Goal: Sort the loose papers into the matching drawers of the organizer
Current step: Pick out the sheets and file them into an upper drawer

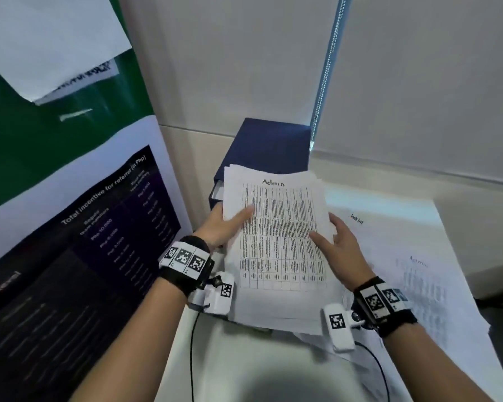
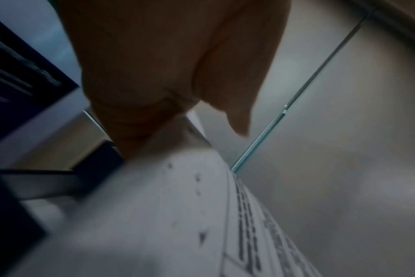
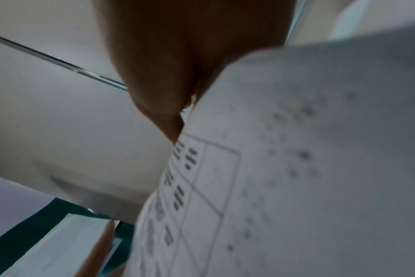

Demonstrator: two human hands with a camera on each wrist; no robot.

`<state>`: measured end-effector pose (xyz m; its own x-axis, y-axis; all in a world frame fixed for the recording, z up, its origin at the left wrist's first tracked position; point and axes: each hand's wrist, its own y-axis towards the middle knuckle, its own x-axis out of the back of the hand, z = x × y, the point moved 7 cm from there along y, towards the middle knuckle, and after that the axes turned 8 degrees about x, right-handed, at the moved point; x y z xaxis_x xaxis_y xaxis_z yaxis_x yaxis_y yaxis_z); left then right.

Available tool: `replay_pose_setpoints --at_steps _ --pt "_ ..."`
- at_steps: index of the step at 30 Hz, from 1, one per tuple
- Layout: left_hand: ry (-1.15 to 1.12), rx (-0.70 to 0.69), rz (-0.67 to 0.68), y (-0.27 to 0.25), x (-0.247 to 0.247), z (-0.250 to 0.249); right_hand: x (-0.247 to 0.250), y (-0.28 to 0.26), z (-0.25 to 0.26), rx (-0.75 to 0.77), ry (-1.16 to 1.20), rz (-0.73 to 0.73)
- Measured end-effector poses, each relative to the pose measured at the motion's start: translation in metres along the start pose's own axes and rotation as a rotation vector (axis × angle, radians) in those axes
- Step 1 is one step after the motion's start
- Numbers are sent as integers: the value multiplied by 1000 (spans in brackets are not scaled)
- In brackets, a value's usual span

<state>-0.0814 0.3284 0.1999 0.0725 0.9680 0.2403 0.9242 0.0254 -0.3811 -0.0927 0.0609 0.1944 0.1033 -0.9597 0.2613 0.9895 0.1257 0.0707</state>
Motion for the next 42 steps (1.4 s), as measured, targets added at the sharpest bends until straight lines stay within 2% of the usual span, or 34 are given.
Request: replay_pose_setpoints --at_steps 2,4,7,9,13,15,17,19,22,25,27,28,32,36,39,42 --pt "142 106 140 -7 11 35 -23 -7 -2 -95 -15 4" --pt "127 142 191 -20 23 45 -43 -11 -4 -172 71 47" --pt "-42 139 137 -36 47 40 -59 -9 0 -225 252 106" --pt "-129 131 100 -40 60 33 -64 -2 7 -242 280 134" --pt "-258 203 -44 -39 77 31 -57 26 0 -350 287 57" --pt "-238 207 11 -38 73 32 -52 43 -6 -388 295 -3" --pt "-205 163 94 -34 63 29 -54 53 -6 -443 412 -27" --pt "-242 106 75 -27 59 25 -59 56 2 -438 484 31" --pt "-319 79 -26 -11 64 26 -59 43 10 -434 378 228" --pt "-378 74 -78 4 63 25 -58 23 5 -495 415 450" --pt "-432 75 -134 12 60 21 -56 28 -1 -513 439 395" --pt "-430 72 -171 17 59 19 -53 37 -5 -495 430 309" --pt "-188 25 -329 41 54 16 -39 77 -15 -405 495 -48" --pt "103 -81 -446 61 36 0 -23 89 -28 -300 646 -181" --pt "577 -202 -567 75 16 -14 14 75 -67 -315 603 -266" --pt "977 -266 -617 92 -1 -14 76 40 -135 -443 404 -367"
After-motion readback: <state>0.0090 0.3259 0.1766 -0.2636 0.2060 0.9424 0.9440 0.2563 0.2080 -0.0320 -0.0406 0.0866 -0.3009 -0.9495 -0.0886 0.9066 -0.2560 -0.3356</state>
